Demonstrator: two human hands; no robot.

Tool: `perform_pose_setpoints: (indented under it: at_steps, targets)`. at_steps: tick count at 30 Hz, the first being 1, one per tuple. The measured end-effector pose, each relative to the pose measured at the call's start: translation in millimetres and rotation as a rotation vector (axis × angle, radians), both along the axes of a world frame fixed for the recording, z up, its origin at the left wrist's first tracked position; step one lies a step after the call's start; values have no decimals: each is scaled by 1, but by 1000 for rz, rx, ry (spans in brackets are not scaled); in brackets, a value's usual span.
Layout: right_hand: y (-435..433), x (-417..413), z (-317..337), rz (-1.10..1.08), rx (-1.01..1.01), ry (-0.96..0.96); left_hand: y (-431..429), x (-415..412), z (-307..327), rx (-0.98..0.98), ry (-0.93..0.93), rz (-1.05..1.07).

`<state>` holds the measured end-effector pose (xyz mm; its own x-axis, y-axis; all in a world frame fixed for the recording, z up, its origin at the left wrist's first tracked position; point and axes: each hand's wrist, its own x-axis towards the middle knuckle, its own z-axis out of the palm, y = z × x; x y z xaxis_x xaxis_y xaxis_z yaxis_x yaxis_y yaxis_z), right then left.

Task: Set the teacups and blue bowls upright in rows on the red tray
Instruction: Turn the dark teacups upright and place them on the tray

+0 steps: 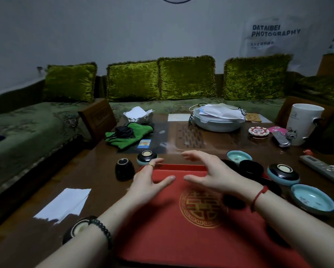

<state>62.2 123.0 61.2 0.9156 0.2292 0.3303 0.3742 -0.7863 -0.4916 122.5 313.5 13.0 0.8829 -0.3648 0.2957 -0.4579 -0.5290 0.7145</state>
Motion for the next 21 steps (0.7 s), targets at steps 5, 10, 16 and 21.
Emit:
perform_pose_setpoints:
  at_steps: [5,10,16,21]
  targets:
    - [35,31,-12,13,86,37,47,24,1,32,-24,169]
    - [68,65,-32,1,144,58,80,45,-7,21,24,318]
    - [100,100,-53,33,166,119,100,64,-23,51,98,337]
    - [116,120,-64,19,168,143,107,76,-31,81,119,291]
